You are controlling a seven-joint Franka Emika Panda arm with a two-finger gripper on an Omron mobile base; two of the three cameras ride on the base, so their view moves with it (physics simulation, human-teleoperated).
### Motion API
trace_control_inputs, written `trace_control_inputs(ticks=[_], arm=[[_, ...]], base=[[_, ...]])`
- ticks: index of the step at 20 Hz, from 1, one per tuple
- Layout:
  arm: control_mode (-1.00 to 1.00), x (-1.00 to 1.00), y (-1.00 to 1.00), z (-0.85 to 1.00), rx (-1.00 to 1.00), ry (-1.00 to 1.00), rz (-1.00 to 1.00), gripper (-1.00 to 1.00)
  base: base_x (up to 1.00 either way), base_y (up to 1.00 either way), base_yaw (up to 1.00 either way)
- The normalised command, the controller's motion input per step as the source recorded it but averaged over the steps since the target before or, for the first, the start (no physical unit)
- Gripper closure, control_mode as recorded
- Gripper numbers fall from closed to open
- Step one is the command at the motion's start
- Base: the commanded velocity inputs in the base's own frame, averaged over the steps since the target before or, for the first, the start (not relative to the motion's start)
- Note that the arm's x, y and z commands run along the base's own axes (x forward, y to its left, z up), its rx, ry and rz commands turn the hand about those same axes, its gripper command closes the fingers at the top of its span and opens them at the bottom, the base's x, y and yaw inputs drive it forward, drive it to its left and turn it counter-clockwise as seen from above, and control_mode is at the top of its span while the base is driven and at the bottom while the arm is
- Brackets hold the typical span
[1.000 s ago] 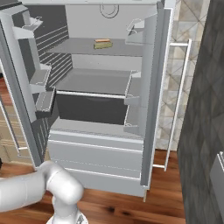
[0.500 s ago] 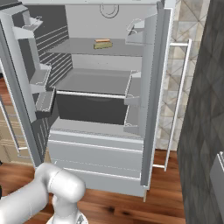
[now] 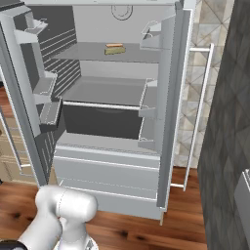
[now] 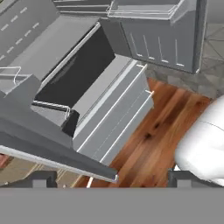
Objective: Retrieve the butter from the fridge and place it on a plate on the dining table. Then retrieve the butter knife by the fridge and place it near the plate.
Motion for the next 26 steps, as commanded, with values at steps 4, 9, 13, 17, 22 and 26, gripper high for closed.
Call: trace_control_inputs(ticks=[4, 9, 13, 17, 22, 26], arm=[[-1.0, 0.06, -0.89, -0.02, 0.52, 0.09, 0.09, -1.0], [-1.0, 0.21, -0.64, -0.16, 0.66, 0.06, 0.01, -1.0], [-1.0, 0.32, -0.35, -0.08, 0.68, 0.0, 0.03, -1.0], [-1.0, 0.35, -0.03, -0.03, 0.41, -0.03, 0.06, -1.0], [-1.0, 0.53, 0.08, 0.0, 0.25, -0.01, 0.15, -1.0], [-1.0, 0.51, 0.08, 0.0, 0.02, 0.0, 0.13, -1.0]], base=[[0.0, 0.0, 0.0], [0.0, 0.0, 0.0], [0.0, 0.0, 0.0], [0.0, 0.0, 0.0], [0.0, 0.0, 0.0], [0.0, 0.0, 0.0]])
